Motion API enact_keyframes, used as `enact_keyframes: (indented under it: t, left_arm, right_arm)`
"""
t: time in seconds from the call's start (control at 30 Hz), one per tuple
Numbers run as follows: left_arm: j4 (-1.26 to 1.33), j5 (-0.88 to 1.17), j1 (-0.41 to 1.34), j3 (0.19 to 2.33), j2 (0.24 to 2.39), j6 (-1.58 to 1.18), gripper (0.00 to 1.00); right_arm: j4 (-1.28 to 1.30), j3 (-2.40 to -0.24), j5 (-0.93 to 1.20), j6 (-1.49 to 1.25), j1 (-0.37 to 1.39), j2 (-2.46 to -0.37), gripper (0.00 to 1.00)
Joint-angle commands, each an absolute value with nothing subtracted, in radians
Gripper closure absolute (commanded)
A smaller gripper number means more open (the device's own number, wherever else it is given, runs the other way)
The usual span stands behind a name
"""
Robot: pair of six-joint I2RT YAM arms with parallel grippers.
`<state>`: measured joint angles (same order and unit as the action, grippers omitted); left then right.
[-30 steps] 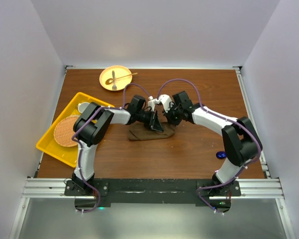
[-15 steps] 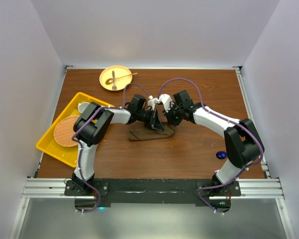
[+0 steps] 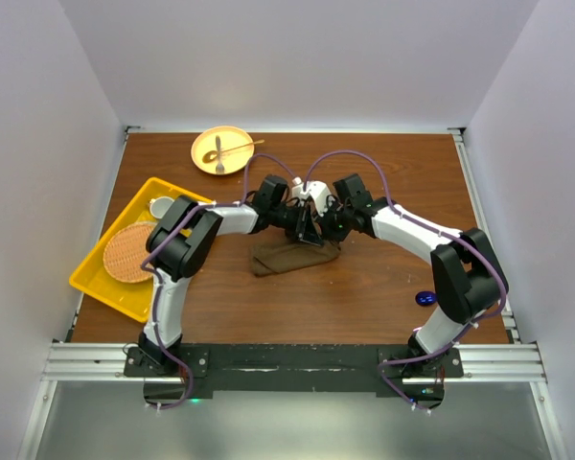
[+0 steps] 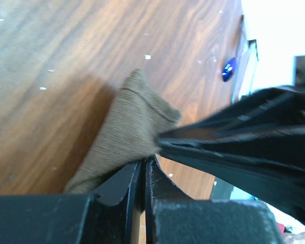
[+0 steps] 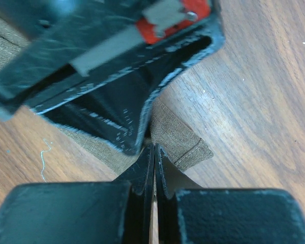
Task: Fold the napkin into a case and place the utensils inside
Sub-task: Stuff the top corner of the smaller-rectangle-folded napkin into the folded napkin.
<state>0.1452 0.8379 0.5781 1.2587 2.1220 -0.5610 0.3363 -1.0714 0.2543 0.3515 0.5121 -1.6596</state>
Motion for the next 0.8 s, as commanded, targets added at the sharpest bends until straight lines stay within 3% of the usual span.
enact_keyframes:
  t: [0.0, 0.33, 0.77]
  left_arm:
    - [0.092, 0.807, 0.568, 1.287, 2.183, -0.534, 1.00]
    - [0.074, 0.795, 0.551, 1.298, 2.214, -0.546, 1.00]
    - [0.279, 0.857, 0.552, 1.312, 2.167, -0.730, 1.00]
  right_arm:
    - [0.327, -1.088, 0.278, 0.353, 0.515, -1.635, 1.00]
    - [0.350, -1.091, 0.305, 0.353, 0.494, -1.615, 1.00]
    - [0.319, -1.065, 0.284, 0.362, 0.495, -1.680, 1.00]
